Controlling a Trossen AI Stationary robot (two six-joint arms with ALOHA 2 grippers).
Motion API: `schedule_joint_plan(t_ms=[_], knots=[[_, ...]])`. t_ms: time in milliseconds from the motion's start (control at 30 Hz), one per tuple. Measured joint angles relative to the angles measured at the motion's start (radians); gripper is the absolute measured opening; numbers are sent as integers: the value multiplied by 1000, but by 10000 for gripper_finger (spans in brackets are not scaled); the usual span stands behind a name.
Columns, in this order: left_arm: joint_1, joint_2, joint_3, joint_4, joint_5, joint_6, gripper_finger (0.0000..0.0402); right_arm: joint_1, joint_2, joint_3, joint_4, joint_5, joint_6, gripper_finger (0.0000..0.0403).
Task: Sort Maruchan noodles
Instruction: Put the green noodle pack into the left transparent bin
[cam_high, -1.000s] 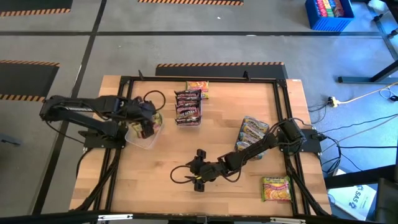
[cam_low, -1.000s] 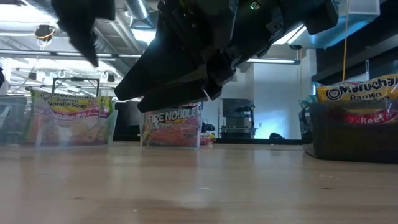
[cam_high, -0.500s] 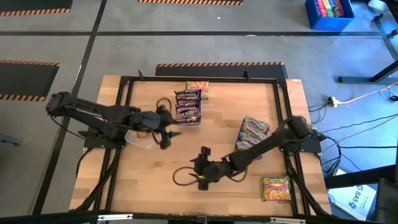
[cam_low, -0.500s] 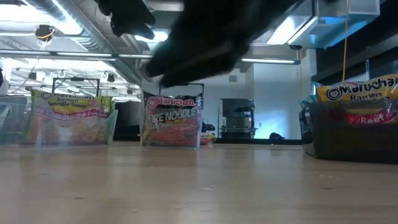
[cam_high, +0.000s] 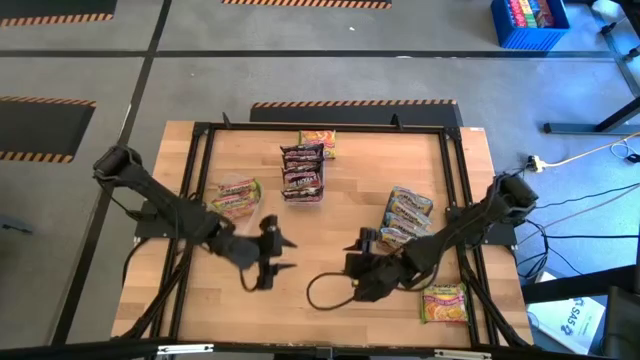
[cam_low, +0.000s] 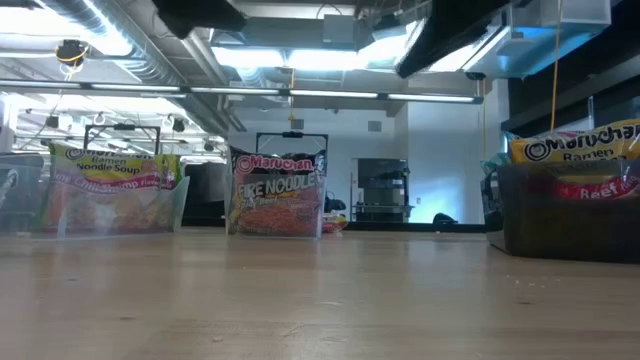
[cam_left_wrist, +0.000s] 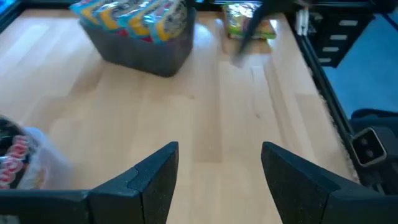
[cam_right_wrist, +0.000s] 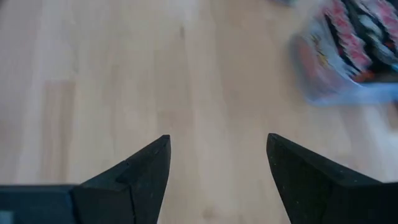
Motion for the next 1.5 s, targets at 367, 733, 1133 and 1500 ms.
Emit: schedule_joint_plan(t_ms=[367, 733, 1133, 1500], knots=[[-177, 183, 0, 38, -247, -73, 224, -14, -198, -50, -204, 12, 97, 248], [-147, 246, 0, 96, -303, -75, 224, -253, -441, -307, -181, -25, 242, 248], [-66, 241, 0, 101, -322, 11, 224, -746, -341, -394, 173, -218, 27, 248], [3, 241, 0, 106, -558, 317, 224, -1099, -66, -345, 573, -633, -219, 222]])
